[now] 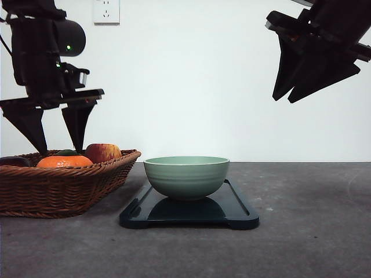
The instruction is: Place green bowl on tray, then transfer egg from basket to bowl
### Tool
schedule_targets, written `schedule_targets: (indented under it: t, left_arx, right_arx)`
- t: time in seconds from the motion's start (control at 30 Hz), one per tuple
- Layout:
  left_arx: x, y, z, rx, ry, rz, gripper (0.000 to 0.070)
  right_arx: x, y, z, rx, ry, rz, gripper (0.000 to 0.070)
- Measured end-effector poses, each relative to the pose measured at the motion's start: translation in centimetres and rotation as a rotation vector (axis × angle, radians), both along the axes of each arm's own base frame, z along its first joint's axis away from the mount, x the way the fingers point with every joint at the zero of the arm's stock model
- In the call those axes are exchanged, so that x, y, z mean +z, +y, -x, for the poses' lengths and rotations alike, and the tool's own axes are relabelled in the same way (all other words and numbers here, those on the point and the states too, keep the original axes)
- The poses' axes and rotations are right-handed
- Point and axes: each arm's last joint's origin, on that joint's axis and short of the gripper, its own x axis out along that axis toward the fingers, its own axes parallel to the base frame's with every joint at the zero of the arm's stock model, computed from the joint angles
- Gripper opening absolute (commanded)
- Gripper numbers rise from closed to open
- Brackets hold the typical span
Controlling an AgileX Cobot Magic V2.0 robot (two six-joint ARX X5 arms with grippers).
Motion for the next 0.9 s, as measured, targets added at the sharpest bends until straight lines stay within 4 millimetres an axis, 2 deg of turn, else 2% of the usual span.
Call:
schedule_targets:
  t: [0.37, 0.63, 0.9]
  left_arx:
    - [-0.3, -0.1, -0.3, -0.005, -0.006, 0.000, 0.0431]
    - [-2.5, -0.4, -1.0, -0.008, 0.051, -0.012, 0.0431]
    - [-3.2, -0.8, -1.2, -0.018, 0.056, -0.014, 0.0425]
  right_arx:
    - [0.0, 0.0, 0.0, 0.000, 0.000, 0.000, 0.0183]
    - [0.0, 0.0, 0.0, 0.000, 0.000, 0.000, 0.0183]
    - [0.0, 0.0, 0.0, 0.000, 0.000, 0.000, 0.0182]
